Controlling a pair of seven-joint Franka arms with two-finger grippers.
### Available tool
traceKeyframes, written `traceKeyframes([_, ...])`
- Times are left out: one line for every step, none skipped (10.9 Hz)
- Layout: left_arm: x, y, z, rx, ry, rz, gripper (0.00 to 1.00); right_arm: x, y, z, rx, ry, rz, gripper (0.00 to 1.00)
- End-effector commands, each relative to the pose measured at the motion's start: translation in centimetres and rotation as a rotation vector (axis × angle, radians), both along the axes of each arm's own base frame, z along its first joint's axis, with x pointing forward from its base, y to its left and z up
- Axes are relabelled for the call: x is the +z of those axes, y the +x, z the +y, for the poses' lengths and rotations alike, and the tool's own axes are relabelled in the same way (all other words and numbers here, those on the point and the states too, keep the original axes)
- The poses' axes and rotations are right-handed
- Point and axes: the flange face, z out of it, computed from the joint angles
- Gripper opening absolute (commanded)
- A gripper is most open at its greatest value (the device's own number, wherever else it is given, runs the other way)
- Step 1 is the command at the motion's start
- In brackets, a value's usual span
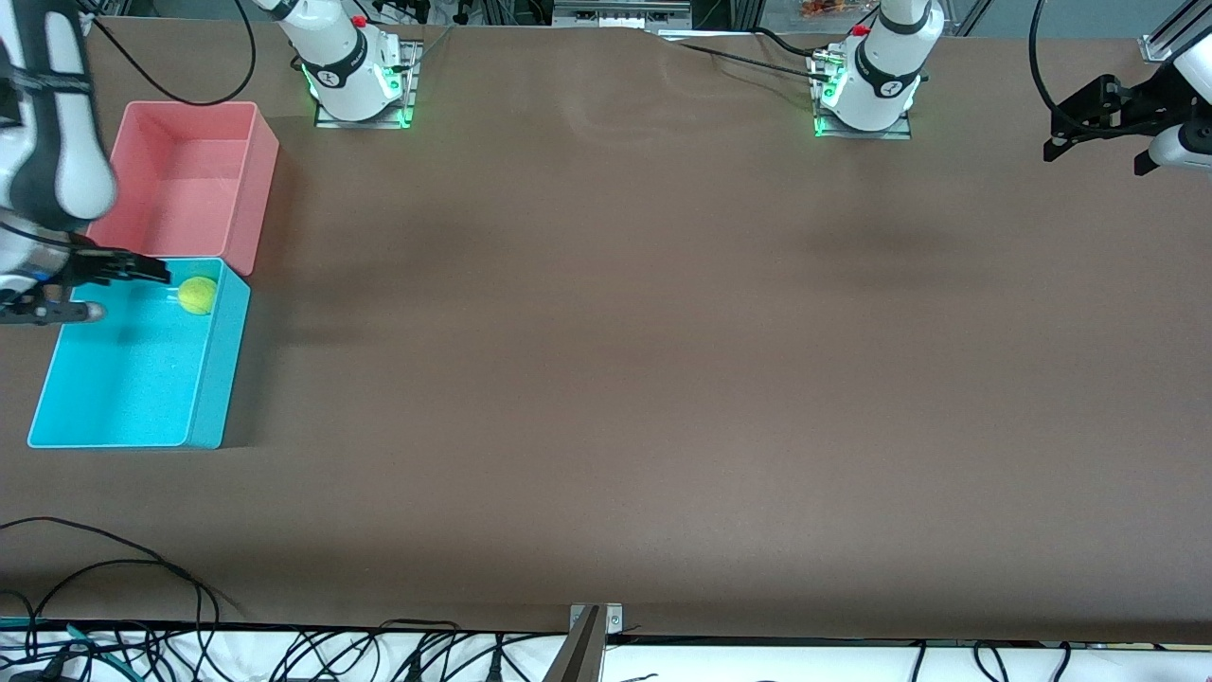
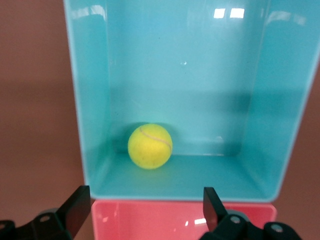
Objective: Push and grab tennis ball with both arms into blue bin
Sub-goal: 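Open the right gripper to drop the ball into the blue bin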
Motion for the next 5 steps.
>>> traceKeyframes([0.8,0.2,-0.6,-0.002,-0.016,-0.001,1.0,8.5,2.6,-0.1,-0.019,0.043,0.065,1.0])
traceKeyframes([0.8,0.1,-0.9,-0.006,-0.015,-0.001,1.0,10.9,2.9,0.1,-0.023,0.045,0.073,1.0])
traceKeyframes([0.8,0.1,-0.8,-0.006,-0.015,-0.001,1.0,12.6,3.6,0.7,-0.006,0.038,0.051,1.0])
traceKeyframes([0.9,0.1,-0.9,-0.008,-0.015,-0.003,1.0,13.4,4.4,1.5,0.01,0.032,0.017,1.0])
traceKeyframes([0.8,0.1,-1.0,-0.011,-0.015,-0.001,1.0,13.7,5.5,4.6,0.064,0.035,-0.003,1.0])
